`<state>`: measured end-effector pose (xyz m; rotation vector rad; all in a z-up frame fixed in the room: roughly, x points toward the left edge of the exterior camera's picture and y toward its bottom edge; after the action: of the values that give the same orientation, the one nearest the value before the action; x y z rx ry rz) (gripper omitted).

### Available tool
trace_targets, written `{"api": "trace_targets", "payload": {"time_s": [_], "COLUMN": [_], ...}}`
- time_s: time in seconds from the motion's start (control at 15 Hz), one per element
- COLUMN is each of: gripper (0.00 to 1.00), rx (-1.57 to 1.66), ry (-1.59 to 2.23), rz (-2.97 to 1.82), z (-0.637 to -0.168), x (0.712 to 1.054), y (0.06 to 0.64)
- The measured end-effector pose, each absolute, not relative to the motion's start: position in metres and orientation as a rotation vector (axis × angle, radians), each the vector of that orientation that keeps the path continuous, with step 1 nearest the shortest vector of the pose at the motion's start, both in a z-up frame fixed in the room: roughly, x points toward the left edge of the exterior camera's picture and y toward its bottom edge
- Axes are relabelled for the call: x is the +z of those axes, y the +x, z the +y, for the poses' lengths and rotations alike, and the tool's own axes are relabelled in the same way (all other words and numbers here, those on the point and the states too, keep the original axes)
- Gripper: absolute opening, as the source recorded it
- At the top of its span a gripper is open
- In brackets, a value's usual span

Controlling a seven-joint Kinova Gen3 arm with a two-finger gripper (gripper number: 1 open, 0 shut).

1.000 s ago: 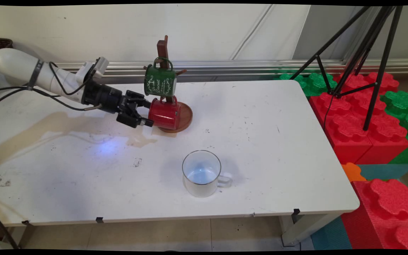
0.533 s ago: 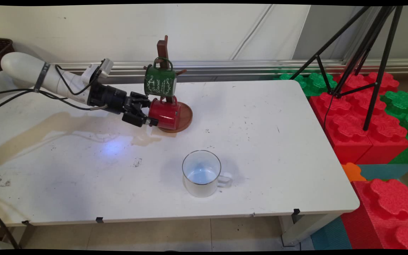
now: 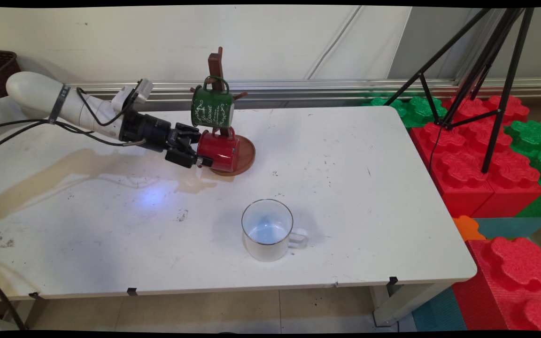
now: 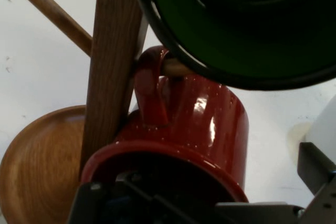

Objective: Pick up the red mug from the rack

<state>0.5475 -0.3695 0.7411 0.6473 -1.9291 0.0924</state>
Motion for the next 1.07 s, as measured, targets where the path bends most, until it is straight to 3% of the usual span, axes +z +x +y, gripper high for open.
{"api": "trace_targets", "payload": {"time_s": [1.07], "gripper": [1.00], "rx": [0.084], "ry": [0.620], "rz": [-1.945], "z": [-0.3706], "x": [0.7387], "y": [0.5520]}}
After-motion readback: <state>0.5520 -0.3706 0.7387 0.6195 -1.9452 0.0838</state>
